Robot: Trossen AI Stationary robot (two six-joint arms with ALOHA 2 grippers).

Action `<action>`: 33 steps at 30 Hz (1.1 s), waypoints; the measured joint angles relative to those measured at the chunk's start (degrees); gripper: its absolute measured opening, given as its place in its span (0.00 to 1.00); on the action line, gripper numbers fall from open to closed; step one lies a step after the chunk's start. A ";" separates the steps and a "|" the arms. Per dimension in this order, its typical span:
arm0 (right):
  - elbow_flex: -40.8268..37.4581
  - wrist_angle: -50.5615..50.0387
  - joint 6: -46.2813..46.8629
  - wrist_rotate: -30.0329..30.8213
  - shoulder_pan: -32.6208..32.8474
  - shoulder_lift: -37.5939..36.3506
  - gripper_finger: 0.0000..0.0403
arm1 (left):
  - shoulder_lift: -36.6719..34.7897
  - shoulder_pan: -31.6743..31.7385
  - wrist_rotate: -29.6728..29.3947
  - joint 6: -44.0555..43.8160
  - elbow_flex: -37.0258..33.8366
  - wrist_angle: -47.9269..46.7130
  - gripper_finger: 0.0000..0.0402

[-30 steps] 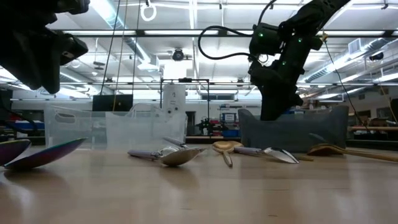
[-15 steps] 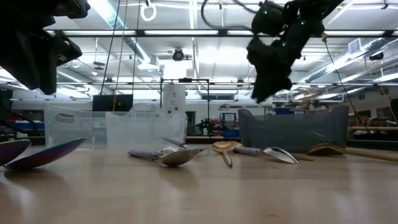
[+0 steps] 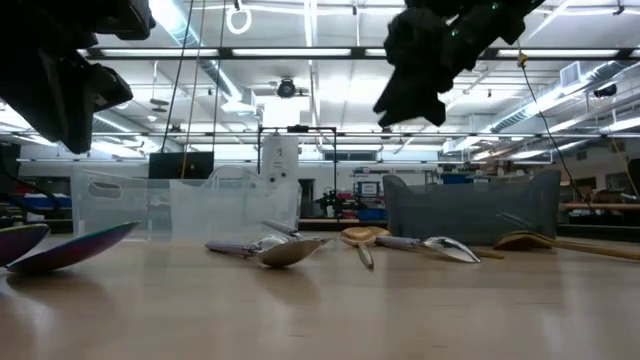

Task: Sort silverware by color (type)
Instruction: Put the blue spoon into the bottom transparent bin

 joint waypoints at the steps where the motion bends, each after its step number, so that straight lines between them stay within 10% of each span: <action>1: 0.00 0.82 0.01 0.77 1.47 0.01 0.38 | 0.00 0.46 1.07 0.08 0.17 0.02 0.29; 20: -0.04 27.13 1.96 23.60 18.72 14.09 0.34 | -0.02 1.57 0.19 6.85 0.33 -1.04 0.31; 33: -0.04 37.15 0.73 23.65 21.08 21.57 0.33 | 3.24 3.18 2.72 8.24 0.61 -1.32 0.49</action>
